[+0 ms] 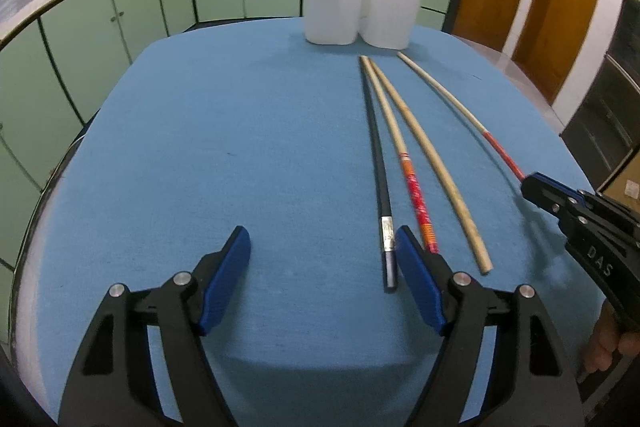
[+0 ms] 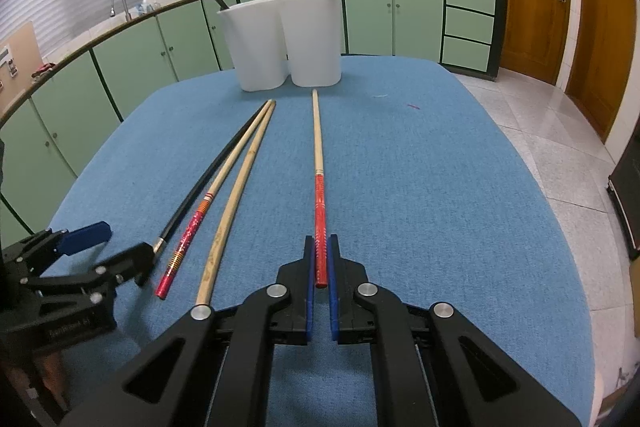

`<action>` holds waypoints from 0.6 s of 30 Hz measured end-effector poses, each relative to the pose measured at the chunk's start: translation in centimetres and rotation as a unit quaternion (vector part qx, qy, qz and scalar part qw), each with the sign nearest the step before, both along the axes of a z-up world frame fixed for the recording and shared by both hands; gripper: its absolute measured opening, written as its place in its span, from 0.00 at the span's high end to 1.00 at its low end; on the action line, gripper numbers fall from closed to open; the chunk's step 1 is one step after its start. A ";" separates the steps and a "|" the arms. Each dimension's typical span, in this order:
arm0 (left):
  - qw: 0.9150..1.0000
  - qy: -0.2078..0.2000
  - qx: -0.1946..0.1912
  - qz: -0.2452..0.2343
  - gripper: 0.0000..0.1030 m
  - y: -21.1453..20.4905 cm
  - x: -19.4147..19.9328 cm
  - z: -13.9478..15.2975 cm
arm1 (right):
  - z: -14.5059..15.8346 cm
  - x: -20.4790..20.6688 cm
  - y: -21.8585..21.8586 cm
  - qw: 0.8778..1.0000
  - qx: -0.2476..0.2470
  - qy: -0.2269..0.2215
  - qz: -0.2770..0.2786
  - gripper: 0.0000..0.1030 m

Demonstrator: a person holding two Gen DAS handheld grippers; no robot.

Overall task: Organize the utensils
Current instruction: 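Close the right tool on a red chopstick while the left tool approaches a black chopstick, then close the left tool on the black chopstick's end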

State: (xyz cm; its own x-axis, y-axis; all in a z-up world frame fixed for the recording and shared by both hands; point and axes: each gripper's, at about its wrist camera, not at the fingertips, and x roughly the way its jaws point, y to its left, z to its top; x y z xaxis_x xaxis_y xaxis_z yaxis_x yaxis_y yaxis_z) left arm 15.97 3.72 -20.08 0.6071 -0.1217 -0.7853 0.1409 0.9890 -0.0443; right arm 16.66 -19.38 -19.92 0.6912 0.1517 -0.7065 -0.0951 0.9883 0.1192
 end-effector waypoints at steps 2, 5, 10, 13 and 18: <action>1.000 -0.001 0.000 0.000 0.29 0.1 -0.1 0.1 | -0.1 0.0 0.0 1.000 -0.002 0.003 0.002 0.94; 1.000 -0.002 -0.002 -0.012 0.30 -0.2 -0.4 0.2 | -0.4 0.2 -0.1 1.000 -0.005 0.012 0.004 0.94; 0.999 0.000 0.009 -0.030 0.41 -0.9 -1.2 -0.2 | -0.8 0.6 -0.5 1.000 0.000 0.027 0.004 0.94; 0.999 -0.002 0.008 -0.035 0.46 -0.9 -1.3 -0.1 | -0.8 0.6 -0.6 1.000 0.000 0.029 0.005 0.94; 0.999 -0.004 0.004 -0.036 0.55 -0.9 -1.3 0.0 | -0.8 0.6 -0.7 1.000 0.000 0.030 0.005 0.94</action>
State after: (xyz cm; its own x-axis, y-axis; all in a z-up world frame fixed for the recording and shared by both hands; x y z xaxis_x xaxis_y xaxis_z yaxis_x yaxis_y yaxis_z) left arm 14.62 2.87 -20.13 0.6025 -0.1597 -0.7820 0.2128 0.9765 -0.0354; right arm 17.21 -20.05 -20.71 0.6464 0.1584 -0.7464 -0.0980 0.9874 0.1246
